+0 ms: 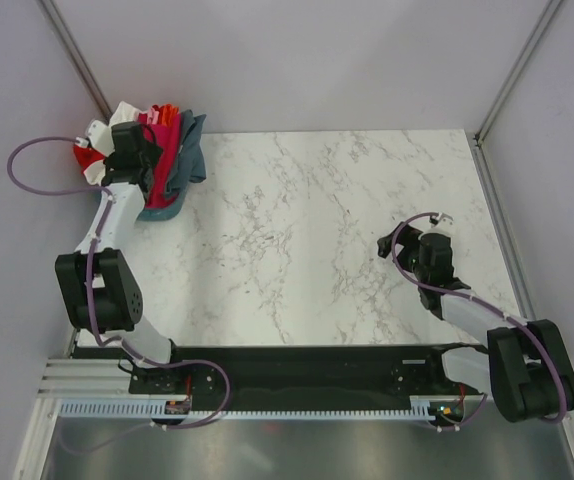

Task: Fold and stack the t-shirts
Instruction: Grab the tshirt from the pile, then move the tshirt to the center of the board, then flatten the tshirt out

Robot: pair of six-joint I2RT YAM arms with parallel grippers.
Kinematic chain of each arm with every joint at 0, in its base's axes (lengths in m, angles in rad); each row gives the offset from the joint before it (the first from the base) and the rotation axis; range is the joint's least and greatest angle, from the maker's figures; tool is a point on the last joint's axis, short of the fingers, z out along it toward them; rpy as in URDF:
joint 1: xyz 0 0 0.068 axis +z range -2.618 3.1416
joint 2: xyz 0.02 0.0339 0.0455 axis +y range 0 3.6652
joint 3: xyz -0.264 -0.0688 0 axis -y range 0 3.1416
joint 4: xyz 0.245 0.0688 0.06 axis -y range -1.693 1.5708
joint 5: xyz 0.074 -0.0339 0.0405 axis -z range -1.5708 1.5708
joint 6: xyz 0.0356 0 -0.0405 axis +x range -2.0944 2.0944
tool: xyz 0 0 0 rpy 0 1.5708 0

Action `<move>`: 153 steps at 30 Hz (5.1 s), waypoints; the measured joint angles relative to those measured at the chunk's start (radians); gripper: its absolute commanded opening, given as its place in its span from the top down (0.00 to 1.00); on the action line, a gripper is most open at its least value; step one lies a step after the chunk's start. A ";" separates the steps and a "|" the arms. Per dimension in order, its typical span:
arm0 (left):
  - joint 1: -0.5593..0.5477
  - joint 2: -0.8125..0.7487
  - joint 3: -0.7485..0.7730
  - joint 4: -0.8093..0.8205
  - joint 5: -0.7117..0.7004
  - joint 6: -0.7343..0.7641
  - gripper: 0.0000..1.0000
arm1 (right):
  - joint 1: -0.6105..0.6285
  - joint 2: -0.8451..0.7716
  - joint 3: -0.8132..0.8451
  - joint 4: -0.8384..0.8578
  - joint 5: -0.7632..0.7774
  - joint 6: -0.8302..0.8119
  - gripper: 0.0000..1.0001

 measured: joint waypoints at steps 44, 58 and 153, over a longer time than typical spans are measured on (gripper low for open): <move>0.048 -0.079 -0.066 -0.191 -0.026 -0.045 0.98 | 0.000 0.061 0.000 0.010 -0.038 0.014 0.01; 0.049 -0.362 0.222 -0.245 0.055 -0.045 0.98 | 0.000 0.062 0.000 0.011 -0.041 0.014 0.01; 0.289 0.080 0.513 -0.182 0.732 -0.027 0.00 | 0.000 -0.203 -0.140 0.081 0.037 0.024 0.01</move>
